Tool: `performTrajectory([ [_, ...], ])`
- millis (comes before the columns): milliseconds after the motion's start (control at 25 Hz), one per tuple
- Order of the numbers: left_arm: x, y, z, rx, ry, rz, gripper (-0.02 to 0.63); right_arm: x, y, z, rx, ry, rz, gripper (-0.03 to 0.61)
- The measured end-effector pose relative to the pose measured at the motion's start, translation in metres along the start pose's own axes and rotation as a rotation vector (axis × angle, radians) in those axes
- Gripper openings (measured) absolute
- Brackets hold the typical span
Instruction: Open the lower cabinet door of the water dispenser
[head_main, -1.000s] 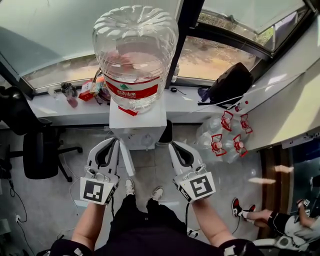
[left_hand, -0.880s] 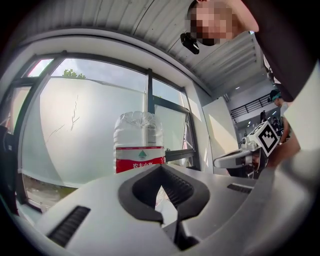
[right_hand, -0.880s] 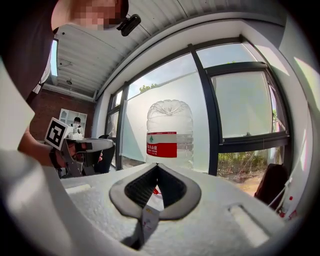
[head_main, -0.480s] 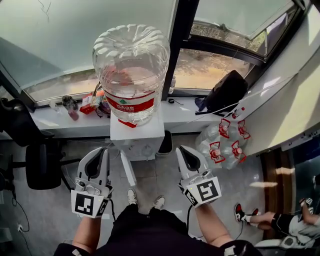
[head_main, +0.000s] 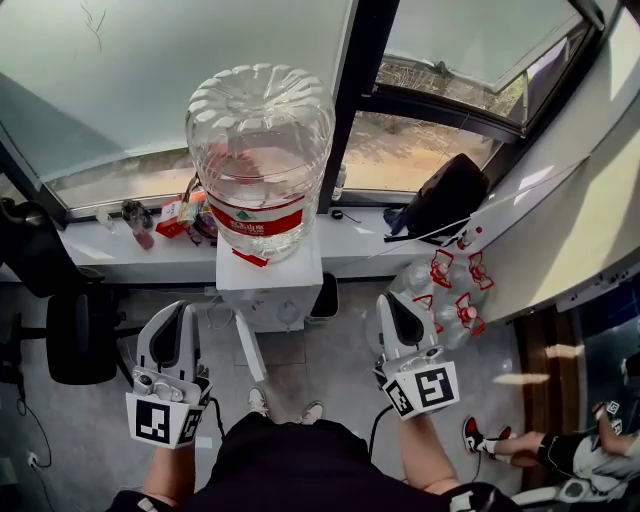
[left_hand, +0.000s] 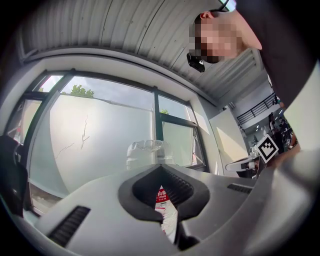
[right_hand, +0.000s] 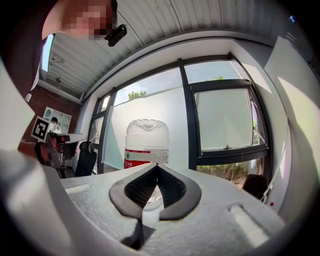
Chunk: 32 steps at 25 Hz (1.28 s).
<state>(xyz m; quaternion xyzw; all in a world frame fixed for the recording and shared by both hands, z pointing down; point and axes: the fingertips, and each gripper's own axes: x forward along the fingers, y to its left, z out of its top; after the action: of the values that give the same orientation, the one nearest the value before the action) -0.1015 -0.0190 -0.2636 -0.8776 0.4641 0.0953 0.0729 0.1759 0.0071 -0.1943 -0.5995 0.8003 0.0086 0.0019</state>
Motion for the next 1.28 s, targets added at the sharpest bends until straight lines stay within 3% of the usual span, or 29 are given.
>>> performTrajectory([
  [160, -0.015, 0.015, 0.004, 0.033, 0.028, 0.051, 0.008, -0.011, -0.014, 0.001, 0.025, -0.006, -0.051, 0.003],
  [440, -0.009, 0.014, 0.014, 0.049, -0.001, 0.048, 0.008, -0.011, -0.021, 0.000, 0.046, -0.016, -0.077, 0.003],
  [1280, -0.012, 0.012, 0.017, 0.016, -0.008, 0.045, 0.008, -0.010, -0.013, 0.005, -0.025, 0.001, -0.065, 0.003],
])
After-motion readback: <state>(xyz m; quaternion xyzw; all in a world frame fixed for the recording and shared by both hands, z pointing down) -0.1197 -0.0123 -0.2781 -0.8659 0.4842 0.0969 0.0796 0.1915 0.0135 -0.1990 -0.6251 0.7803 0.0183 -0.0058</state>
